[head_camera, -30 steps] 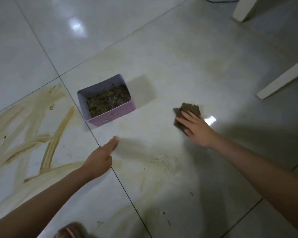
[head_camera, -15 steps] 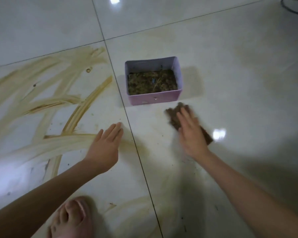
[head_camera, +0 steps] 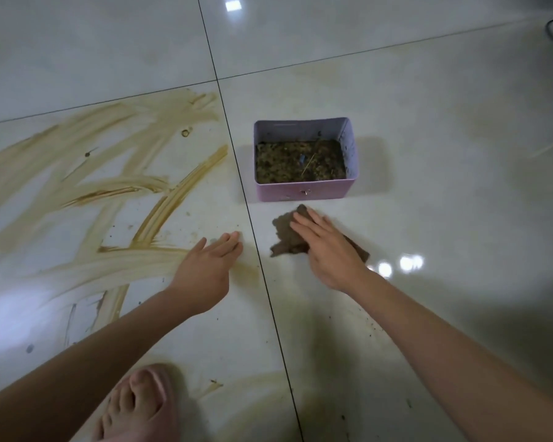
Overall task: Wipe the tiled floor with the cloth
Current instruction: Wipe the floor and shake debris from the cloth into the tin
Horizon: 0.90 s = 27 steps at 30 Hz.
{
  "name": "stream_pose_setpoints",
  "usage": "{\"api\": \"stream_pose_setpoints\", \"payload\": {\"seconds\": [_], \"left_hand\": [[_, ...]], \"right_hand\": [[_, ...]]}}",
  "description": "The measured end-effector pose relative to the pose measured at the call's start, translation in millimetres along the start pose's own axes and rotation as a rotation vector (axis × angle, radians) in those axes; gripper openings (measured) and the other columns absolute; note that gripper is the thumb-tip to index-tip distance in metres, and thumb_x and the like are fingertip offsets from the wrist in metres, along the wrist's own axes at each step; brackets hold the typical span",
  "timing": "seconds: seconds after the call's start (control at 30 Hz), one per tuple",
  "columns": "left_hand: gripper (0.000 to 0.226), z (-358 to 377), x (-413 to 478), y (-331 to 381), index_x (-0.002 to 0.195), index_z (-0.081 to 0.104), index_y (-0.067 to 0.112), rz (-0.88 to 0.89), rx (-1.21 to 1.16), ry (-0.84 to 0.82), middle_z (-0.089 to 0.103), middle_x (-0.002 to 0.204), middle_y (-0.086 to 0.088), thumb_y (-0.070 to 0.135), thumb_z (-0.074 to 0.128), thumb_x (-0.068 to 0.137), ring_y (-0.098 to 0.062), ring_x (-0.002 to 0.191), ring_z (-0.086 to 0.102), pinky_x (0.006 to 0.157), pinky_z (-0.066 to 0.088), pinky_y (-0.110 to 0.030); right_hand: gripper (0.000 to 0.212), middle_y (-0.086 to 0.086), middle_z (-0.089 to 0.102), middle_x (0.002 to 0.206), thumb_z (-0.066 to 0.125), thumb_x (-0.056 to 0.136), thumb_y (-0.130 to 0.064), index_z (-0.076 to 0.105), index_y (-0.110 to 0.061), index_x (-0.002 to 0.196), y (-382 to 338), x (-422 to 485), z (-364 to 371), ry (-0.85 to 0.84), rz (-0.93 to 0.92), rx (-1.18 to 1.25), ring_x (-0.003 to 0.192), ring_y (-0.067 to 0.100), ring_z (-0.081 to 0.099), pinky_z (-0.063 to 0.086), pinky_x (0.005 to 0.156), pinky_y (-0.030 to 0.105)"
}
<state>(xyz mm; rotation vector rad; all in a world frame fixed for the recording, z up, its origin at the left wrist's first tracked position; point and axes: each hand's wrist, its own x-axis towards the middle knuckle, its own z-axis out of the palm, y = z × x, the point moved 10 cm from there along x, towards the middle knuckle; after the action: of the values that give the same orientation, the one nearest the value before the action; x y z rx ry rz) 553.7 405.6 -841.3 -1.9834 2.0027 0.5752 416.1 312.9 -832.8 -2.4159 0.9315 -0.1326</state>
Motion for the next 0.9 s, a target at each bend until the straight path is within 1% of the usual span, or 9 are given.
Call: {"api": "stream_pose_setpoints", "payload": {"seconds": [0.07,0.13,0.2,0.3,0.43,0.6,0.77,0.83,0.9], "left_hand": [[0.063,0,0,0,0.153,0.015,0.017,-0.005,0.006,0.008,0.001,0.163,0.003,0.006,0.032,0.093,-0.012,0.149,0.007,0.119,0.011,-0.035],[0.064,3,0,0,0.153,0.013,0.018,-0.015,0.001,0.01,0.0,0.163,0.002,0.007,0.033,0.093,-0.013,0.149,0.006,0.119,0.012,-0.035],[0.065,3,0,1,0.153,0.014,0.018,-0.024,-0.006,0.016,-0.001,0.163,0.003,0.005,0.033,0.093,-0.012,0.149,0.005,0.119,0.011,-0.034],[0.062,-3,1,3,0.152,0.018,0.017,-0.012,0.012,0.042,0.005,0.162,0.003,0.004,0.033,0.093,-0.011,0.148,0.01,0.118,0.011,-0.032],[0.056,-12,4,6,0.149,0.028,0.017,0.038,0.094,0.064,0.015,0.16,0.001,0.006,0.032,0.094,-0.012,0.143,0.026,0.116,0.017,-0.031],[0.053,-13,13,8,0.146,0.029,0.017,0.095,0.24,0.021,0.017,0.16,-0.002,0.009,0.03,0.094,-0.012,0.14,0.032,0.116,0.018,-0.031],[0.052,-12,14,13,0.147,0.03,0.017,0.11,0.344,-0.003,0.016,0.16,-0.004,0.011,0.03,0.095,-0.013,0.138,0.036,0.116,0.02,-0.03],[0.052,-14,15,14,0.146,0.03,0.016,0.116,0.366,-0.014,0.017,0.16,-0.004,0.011,0.03,0.095,-0.014,0.137,0.037,0.115,0.021,-0.029],[0.051,-15,15,17,0.147,0.029,0.015,0.116,0.401,-0.044,0.017,0.16,-0.005,0.013,0.03,0.096,-0.017,0.136,0.038,0.115,0.021,-0.03]], "right_hand": [[0.058,0.016,0.026,0.156,0.045,0.087,0.006,0.037,0.002,0.144,-16,5,12,0.009,0.013,0.049,0.148,0.029,0.013,0.002,0.122,0.031],[0.057,0.025,0.041,0.145,0.048,0.076,0.015,0.049,0.01,0.133,-49,-24,28,-0.022,-0.078,0.059,0.14,0.041,0.031,0.018,0.119,0.046],[0.054,0.024,0.054,0.135,0.051,0.069,0.015,0.06,0.01,0.122,-73,-70,40,-0.075,-0.208,0.117,0.132,0.042,0.043,0.028,0.11,0.058],[0.057,0.009,0.051,0.143,0.041,0.077,0.008,0.059,-0.003,0.13,-64,-106,45,-0.268,-0.212,0.203,0.141,0.023,0.035,0.026,0.118,0.041],[0.053,0.011,0.053,0.138,0.035,0.084,0.013,0.059,-0.002,0.129,10,-45,-17,-0.034,0.145,0.315,0.131,0.021,0.043,0.021,0.109,0.01],[0.054,0.014,0.043,0.147,0.042,0.083,0.017,0.054,0.0,0.133,55,4,-30,0.098,0.279,0.194,0.143,0.027,0.031,0.015,0.12,0.028],[0.048,0.018,0.054,0.136,0.052,0.076,0.017,0.063,0.005,0.121,-28,-98,25,-0.011,-0.015,0.191,0.134,0.037,0.041,0.033,0.111,0.053],[0.047,0.013,0.056,0.136,0.055,0.075,0.014,0.065,0.002,0.119,-44,-140,38,-0.16,-0.076,0.252,0.136,0.032,0.041,0.034,0.112,0.051],[0.041,0.012,0.058,0.133,0.052,0.081,0.011,0.067,0.0,0.118,-44,-155,27,-0.209,-0.088,0.29,0.135,0.025,0.044,0.036,0.112,0.043]]}}
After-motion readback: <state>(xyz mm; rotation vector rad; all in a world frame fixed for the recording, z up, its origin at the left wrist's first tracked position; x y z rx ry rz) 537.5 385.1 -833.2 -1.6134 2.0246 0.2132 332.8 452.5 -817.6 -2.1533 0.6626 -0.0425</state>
